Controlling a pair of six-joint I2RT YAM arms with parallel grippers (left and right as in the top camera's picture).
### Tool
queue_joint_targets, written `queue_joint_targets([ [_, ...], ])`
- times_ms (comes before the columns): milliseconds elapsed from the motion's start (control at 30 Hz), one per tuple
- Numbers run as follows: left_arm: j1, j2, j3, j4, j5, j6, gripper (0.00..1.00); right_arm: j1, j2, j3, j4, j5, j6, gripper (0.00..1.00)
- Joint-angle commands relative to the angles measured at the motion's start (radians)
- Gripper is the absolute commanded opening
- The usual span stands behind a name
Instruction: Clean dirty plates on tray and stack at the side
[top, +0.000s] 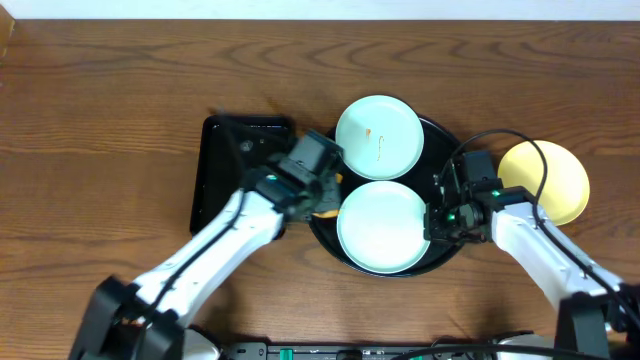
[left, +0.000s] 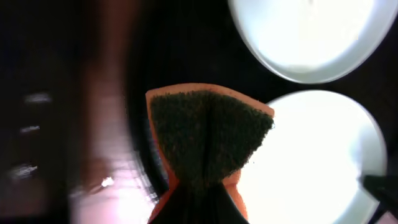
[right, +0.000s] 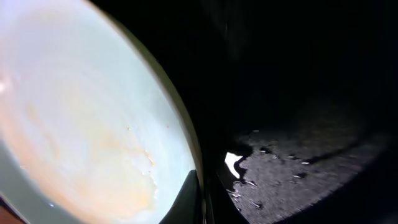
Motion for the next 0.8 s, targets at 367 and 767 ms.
queue_joint_targets([
  [367,0.324,-0.035,0.009,-0.054,0.019,0.284,0.07,0.002,-0.32,0.103,0.036,0.5,-0.212,0.01],
  [767,0.44,-0.008,0.009,-0.049,0.018,0.293,0.07,0.211,-0.351,0.103,0.193,0.927,-0.424,0.01],
])
